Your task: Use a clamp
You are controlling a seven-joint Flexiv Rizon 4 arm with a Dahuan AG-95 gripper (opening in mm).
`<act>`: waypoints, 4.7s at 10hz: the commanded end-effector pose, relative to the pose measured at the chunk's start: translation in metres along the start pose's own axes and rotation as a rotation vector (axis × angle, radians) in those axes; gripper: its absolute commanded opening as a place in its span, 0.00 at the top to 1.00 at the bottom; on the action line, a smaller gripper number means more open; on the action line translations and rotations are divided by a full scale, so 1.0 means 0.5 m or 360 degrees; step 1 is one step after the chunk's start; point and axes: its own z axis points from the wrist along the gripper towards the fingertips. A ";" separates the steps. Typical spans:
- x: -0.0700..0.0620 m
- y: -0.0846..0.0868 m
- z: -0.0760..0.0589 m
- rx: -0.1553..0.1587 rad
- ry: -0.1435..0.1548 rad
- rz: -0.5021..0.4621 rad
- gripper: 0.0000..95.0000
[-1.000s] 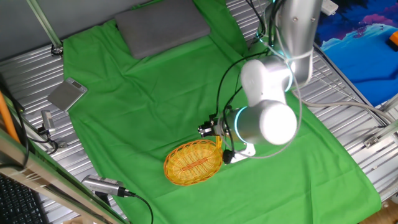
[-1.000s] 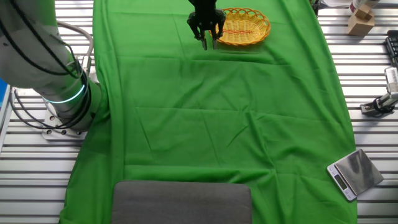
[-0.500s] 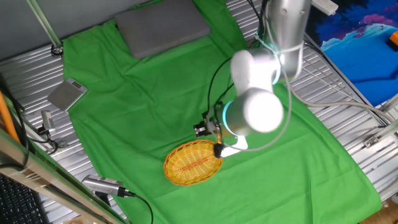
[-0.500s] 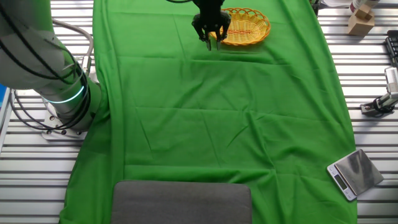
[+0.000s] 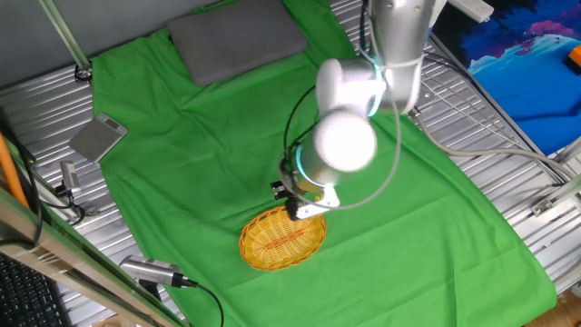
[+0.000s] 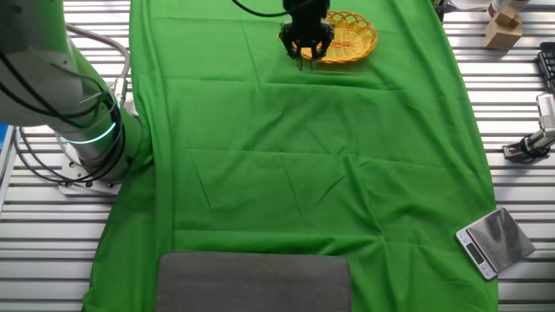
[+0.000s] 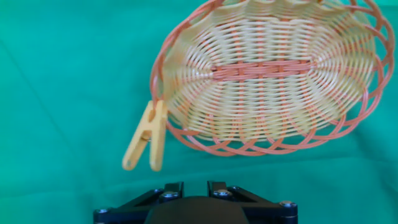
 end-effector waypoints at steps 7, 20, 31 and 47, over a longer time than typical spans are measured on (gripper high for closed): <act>-0.001 -0.037 -0.024 -0.0139 -0.0143 0.0040 0.80; -0.015 -0.084 -0.053 -0.0577 -0.0486 0.0478 0.80; -0.016 -0.091 -0.066 -0.0709 -0.0525 0.0600 0.80; -0.006 -0.085 -0.064 -0.0895 -0.0387 0.1179 1.00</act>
